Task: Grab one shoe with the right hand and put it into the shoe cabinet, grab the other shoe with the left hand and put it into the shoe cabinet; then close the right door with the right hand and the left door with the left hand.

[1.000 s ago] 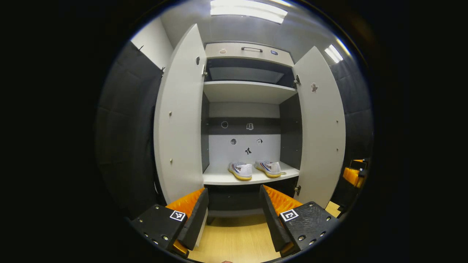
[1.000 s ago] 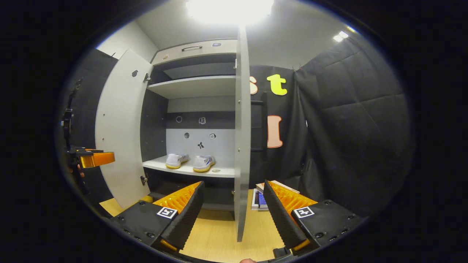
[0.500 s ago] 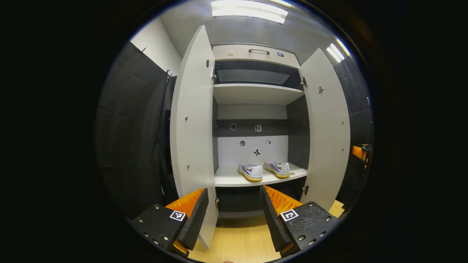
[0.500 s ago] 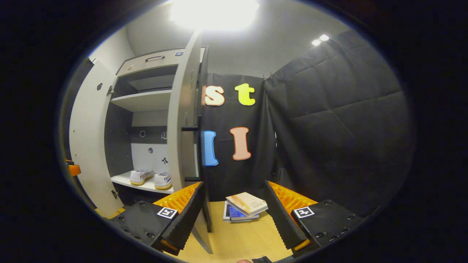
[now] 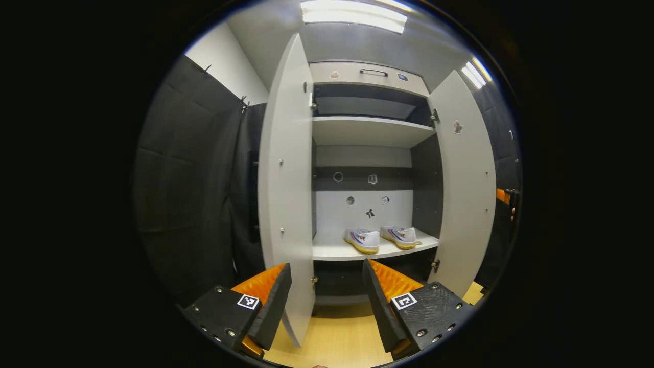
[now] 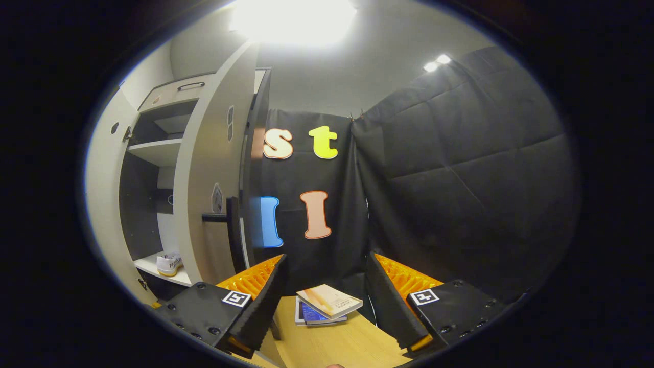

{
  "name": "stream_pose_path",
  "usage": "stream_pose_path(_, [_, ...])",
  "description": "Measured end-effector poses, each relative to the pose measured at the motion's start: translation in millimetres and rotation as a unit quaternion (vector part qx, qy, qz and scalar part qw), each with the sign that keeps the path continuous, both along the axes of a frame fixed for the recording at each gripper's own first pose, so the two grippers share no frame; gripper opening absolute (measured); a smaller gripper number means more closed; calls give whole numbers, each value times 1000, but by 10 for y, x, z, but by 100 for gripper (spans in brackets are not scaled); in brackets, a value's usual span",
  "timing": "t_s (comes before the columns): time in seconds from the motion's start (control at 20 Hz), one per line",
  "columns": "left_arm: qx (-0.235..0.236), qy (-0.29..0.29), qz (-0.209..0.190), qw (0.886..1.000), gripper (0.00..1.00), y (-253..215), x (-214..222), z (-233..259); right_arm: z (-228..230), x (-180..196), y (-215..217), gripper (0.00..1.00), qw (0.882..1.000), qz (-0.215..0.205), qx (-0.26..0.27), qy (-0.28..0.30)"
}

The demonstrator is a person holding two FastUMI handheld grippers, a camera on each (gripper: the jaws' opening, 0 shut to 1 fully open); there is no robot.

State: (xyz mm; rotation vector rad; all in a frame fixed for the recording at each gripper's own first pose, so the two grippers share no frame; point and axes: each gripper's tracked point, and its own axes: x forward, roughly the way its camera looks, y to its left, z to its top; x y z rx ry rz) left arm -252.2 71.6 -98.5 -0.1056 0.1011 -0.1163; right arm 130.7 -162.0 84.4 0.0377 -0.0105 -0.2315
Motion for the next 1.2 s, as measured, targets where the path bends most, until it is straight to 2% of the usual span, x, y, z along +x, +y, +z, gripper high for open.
stream_pose_path(0.3, [-7, 5, 29, 1000, 73, 343, 19, -44, 86, 68, 160, 95, 999, -8, -47, -1])
stream_pose_path(0.45, [-7, 7, 41, 999, 75, 489, 36, -81, 100, 48, 289, 90, 999, 7, -43, -4])
stream_pose_path(0.5, [-9, 7, 45, 999, 73, 505, 57, -98, 93, 43, 326, 94, 999, 10, -42, -4])
stream_pose_path(0.65, [-19, 9, 49, 999, 73, 587, 65, -113, 99, 18, 436, 94, 999, 22, -43, -3])
stream_pose_path(0.7, [-20, 9, 50, 999, 73, 604, 61, -120, 100, 15, 489, 90, 999, 28, -43, -3])
stream_pose_path(0.8, [-19, 10, 50, 998, 73, 614, 71, -132, 106, 8, 645, 90, 998, 44, -37, -7])
stream_pose_path(0.85, [-19, 10, 49, 999, 73, 605, 77, -129, 103, 12, 727, 94, 998, 54, -33, -10])
stream_pose_path(0.9, [-19, 9, 49, 999, 73, 610, 88, -125, 105, 12, 819, 90, 997, 65, -29, -11])
stream_pose_path(1.0, [-16, 8, 50, 999, 73, 637, 97, -126, 97, 23, 996, 94, 996, 86, -25, -13])
stream_pose_path(1.05, [-14, 8, 52, 999, 73, 656, 105, -137, 100, 41, 1092, 91, 995, 93, -26, -14])
stream_pose_path(1.1, [-11, 8, 54, 998, 73, 684, 100, -143, 107, 64, 1175, 95, 994, 100, -29, -15])
stream_pose_path(1.2, [-10, 10, 60, 998, 73, 760, 80, -164, 128, 96, 1301, 91, 994, 107, -29, -19])
